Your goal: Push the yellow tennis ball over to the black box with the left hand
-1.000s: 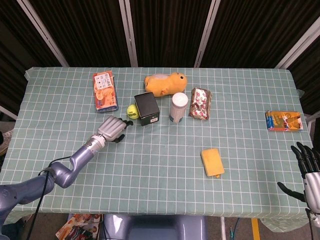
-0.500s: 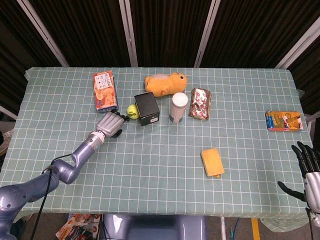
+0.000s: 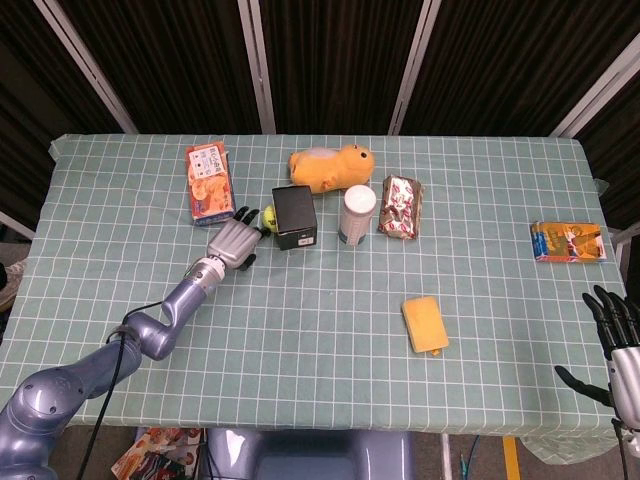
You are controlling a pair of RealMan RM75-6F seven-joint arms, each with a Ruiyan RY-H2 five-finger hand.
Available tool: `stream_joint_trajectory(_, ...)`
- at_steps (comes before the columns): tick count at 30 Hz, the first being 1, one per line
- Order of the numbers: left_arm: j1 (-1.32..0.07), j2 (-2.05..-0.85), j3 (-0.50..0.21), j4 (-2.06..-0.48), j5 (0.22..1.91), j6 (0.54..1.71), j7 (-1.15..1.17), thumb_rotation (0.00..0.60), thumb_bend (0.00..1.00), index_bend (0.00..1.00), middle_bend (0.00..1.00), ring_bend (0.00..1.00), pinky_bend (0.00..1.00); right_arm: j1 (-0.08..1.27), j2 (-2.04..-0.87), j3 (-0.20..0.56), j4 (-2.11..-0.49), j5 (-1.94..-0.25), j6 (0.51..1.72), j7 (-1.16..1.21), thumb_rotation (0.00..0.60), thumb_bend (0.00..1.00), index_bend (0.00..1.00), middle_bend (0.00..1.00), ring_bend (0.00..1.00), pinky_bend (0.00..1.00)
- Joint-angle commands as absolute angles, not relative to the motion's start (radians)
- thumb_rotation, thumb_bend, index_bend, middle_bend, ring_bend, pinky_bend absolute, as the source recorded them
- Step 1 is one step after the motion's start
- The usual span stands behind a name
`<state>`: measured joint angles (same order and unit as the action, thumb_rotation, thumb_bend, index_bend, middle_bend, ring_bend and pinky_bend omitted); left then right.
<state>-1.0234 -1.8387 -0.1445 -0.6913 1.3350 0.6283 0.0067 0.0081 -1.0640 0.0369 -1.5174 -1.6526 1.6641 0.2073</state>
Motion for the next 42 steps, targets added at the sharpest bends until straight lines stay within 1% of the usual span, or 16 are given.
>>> stream_joint_trajectory(1,-1.031,-1.857,-0.136,-0.674,1.369,0.664,-0.029,0.600,0.42,0.21,0.07,0.00,0.00,0.008,-1.063,0.037,-1.517,-1.651,1.663,0.211,0.600,0.12,0.00,0.00,0.00,0.00)
stream_joint_trajectory(9,-1.027,-1.873,-0.112,-0.645,1.423,0.730,-0.092,0.600,0.42,0.20,0.05,0.00,0.00,0.006,-1.061,0.032,-1.517,-1.663,1.671,0.215,0.600,0.11,0.00,0.00,0.00,0.00)
stream_joint_trajectory(15,-1.014,-1.836,-0.094,-0.691,1.443,0.744,-0.112,0.600,0.42,0.15,0.04,0.00,0.00,0.006,-1.059,0.032,-1.517,-1.663,1.670,0.215,0.600,0.11,0.00,0.00,0.00,0.00)
stream_joint_trajectory(17,-1.001,-1.804,-0.083,-0.737,1.450,0.754,-0.107,0.600,0.40,0.11,0.03,0.00,0.00,0.007,-1.059,0.032,-1.516,-1.661,1.668,0.217,0.600,0.11,0.00,0.00,0.00,0.00)
stream_joint_trajectory(18,-0.988,-1.773,-0.071,-0.783,1.448,0.744,-0.098,0.600,0.38,0.07,0.02,0.00,0.00,0.006,-1.059,0.031,-1.516,-1.661,1.668,0.217,0.600,0.12,0.00,0.00,0.00,0.00)
stream_joint_trajectory(20,-0.956,-1.701,-0.052,-0.888,1.431,0.729,-0.050,0.600,0.36,0.04,0.01,0.00,0.00,0.004,-1.056,0.029,-1.519,-1.665,1.672,0.217,0.600,0.12,0.00,0.00,0.00,0.00)
stream_joint_trajectory(21,-0.931,-1.664,-0.040,-0.944,1.429,0.749,-0.022,0.600,0.35,0.02,0.01,0.00,0.00,0.002,-1.055,0.028,-1.521,-1.668,1.676,0.217,0.600,0.12,0.00,0.00,0.00,0.00)
stream_joint_trajectory(23,-0.871,-1.591,-0.023,-1.061,1.430,0.831,0.026,0.600,0.32,0.01,0.00,0.00,0.00,-0.002,-1.053,0.025,-1.523,-1.671,1.681,0.218,0.600,0.11,0.00,0.00,0.00,0.00)
stream_joint_trajectory(26,-0.753,-1.452,0.006,-1.270,1.432,1.000,0.114,0.600,0.26,0.00,0.00,0.00,0.00,-0.004,-1.048,0.020,-1.528,-1.668,1.674,0.214,0.600,0.11,0.00,0.00,0.00,0.00)
stream_joint_trajectory(29,-0.614,-1.276,0.053,-1.529,1.429,1.185,0.223,0.600,0.18,0.00,0.00,0.00,0.00,-0.004,-1.037,0.007,-1.539,-1.676,1.660,0.225,0.600,0.11,0.00,0.00,0.00,0.00)
stream_joint_trajectory(31,-0.513,-1.172,0.089,-1.676,1.442,1.323,0.261,0.600,0.15,0.00,0.00,0.00,0.00,-0.002,-1.034,0.007,-1.542,-1.679,1.659,0.222,0.600,0.11,0.00,0.00,0.00,0.00)
stream_joint_trajectory(32,-0.469,-1.142,0.101,-1.721,1.453,1.387,0.266,0.600,0.15,0.00,0.00,0.00,0.00,-0.001,-1.035,0.009,-1.543,-1.678,1.658,0.217,0.600,0.12,0.00,0.00,0.00,0.00)
stream_joint_trajectory(35,-0.326,-1.114,0.136,-1.781,1.507,1.592,0.266,0.600,0.13,0.00,0.00,0.00,0.00,0.005,-1.038,0.012,-1.550,-1.665,1.641,0.201,0.600,0.11,0.00,0.00,0.00,0.00)
stream_joint_trajectory(36,-0.288,-1.121,0.148,-1.779,1.520,1.637,0.274,0.600,0.13,0.00,0.00,0.00,0.00,0.007,-1.040,0.014,-1.552,-1.657,1.633,0.195,0.600,0.12,0.00,0.00,0.00,0.00)
stream_joint_trajectory(39,-0.188,-1.143,0.180,-1.776,1.522,1.721,0.349,0.600,0.11,0.00,0.00,0.00,0.00,0.016,-1.043,0.021,-1.564,-1.633,1.605,0.179,0.600,0.12,0.00,0.00,0.00,0.00)
stream_joint_trajectory(42,-0.121,-1.170,0.176,-1.787,1.528,1.785,0.337,0.600,0.10,0.00,0.00,0.00,0.00,0.028,-1.050,0.027,-1.575,-1.616,1.578,0.156,0.600,0.12,0.00,0.00,0.00,0.00)
